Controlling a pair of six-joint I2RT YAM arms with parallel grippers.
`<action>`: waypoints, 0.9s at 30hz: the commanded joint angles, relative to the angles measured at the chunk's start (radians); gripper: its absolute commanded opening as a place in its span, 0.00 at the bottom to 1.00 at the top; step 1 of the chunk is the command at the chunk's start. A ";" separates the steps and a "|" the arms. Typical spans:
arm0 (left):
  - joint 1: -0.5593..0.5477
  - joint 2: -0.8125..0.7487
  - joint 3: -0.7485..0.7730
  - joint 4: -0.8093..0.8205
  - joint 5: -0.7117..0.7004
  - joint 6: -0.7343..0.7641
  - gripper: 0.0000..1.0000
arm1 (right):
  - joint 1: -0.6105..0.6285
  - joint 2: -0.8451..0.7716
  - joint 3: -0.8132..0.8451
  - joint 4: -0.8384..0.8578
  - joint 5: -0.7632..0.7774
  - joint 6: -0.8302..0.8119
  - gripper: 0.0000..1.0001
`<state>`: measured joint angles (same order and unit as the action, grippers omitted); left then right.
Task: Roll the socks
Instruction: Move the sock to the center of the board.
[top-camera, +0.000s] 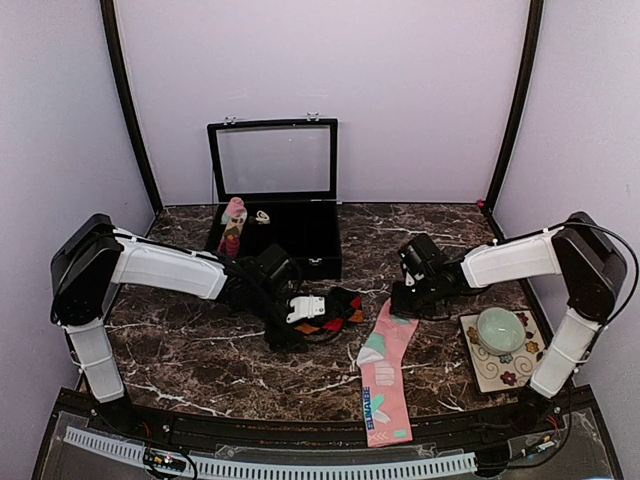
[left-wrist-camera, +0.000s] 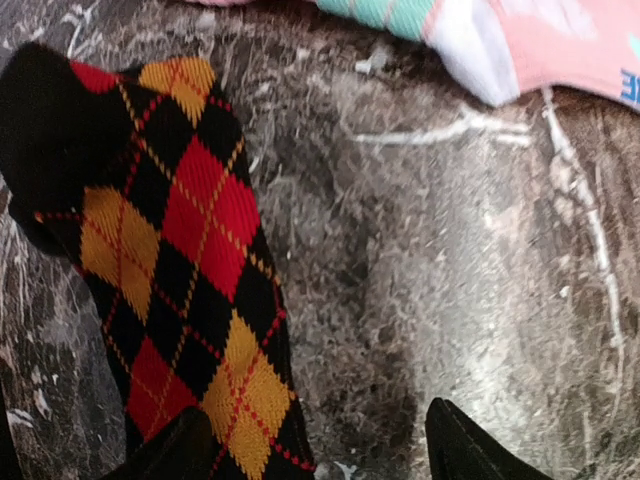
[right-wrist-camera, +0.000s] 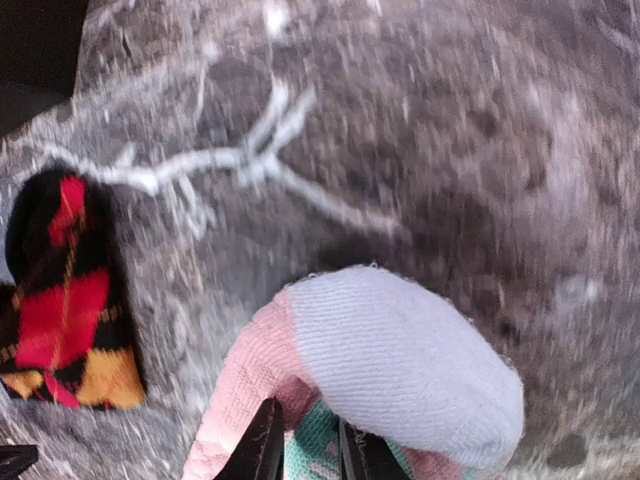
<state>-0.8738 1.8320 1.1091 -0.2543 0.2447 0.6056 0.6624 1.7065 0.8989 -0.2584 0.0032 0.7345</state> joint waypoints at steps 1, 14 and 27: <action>0.048 -0.013 -0.019 0.047 -0.104 -0.004 0.72 | -0.056 0.117 0.046 -0.059 0.019 -0.073 0.20; 0.151 -0.040 -0.069 -0.028 -0.084 -0.018 0.11 | -0.179 0.308 0.437 -0.123 0.173 -0.092 0.10; 0.298 -0.326 -0.277 -0.100 -0.265 0.066 0.11 | -0.120 0.387 0.540 -0.009 0.103 -0.030 0.16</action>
<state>-0.6014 1.5780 0.8810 -0.3119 0.0757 0.6270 0.5018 2.0644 1.3849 -0.3149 0.1394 0.6941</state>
